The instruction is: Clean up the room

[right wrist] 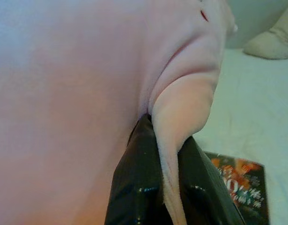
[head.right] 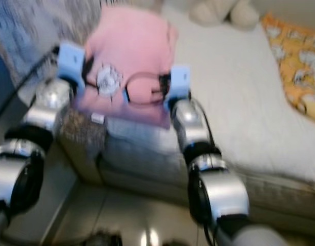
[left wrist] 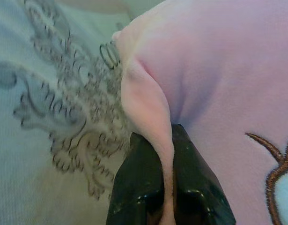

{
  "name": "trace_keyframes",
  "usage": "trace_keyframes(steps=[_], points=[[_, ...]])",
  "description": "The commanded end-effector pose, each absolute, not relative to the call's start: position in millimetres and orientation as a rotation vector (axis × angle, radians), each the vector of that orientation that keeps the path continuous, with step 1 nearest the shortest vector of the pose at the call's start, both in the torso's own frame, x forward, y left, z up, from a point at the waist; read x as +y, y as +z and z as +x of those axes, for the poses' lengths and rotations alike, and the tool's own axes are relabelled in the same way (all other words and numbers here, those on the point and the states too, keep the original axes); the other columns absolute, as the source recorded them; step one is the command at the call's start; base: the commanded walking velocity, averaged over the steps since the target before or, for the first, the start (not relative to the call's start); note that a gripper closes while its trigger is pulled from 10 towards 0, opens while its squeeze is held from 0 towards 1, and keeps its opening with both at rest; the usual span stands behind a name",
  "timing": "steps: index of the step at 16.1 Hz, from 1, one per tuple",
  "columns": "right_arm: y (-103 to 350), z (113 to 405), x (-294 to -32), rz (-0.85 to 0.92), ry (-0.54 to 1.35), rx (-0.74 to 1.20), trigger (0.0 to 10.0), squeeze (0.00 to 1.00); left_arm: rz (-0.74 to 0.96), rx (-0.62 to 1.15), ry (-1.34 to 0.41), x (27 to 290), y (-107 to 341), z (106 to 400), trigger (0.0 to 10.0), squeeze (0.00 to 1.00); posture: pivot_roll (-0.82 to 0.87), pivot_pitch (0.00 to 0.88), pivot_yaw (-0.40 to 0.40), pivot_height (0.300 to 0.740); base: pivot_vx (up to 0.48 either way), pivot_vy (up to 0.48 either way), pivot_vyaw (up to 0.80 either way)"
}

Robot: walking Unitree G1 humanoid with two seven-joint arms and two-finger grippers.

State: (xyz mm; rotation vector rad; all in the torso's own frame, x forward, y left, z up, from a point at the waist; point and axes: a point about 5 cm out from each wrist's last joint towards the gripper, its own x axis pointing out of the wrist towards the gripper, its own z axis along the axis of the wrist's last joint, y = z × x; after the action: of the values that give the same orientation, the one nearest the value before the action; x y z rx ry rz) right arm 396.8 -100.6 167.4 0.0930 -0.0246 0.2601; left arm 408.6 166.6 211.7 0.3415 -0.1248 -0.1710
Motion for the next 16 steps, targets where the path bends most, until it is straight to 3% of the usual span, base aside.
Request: trace_keyframes(steps=[1, 16], points=[[175, 400, -123, 0.103, 0.188, -0.056, 10.0, 0.0, 0.353, -0.165, -0.144, 168, 223, 410, 10.0, 0.0, -0.05, 0.052, -0.043, 0.74, 0.469, 0.0, 0.0], [160, 397, -109, 0.108, 0.254, 0.029, 10.0, 0.0, 0.457, -0.104, -0.14, 178, 227, 415, 10.0, 0.0, -0.05, 0.083, -0.048, 0.74, 0.468, 0.0, 0.0]])
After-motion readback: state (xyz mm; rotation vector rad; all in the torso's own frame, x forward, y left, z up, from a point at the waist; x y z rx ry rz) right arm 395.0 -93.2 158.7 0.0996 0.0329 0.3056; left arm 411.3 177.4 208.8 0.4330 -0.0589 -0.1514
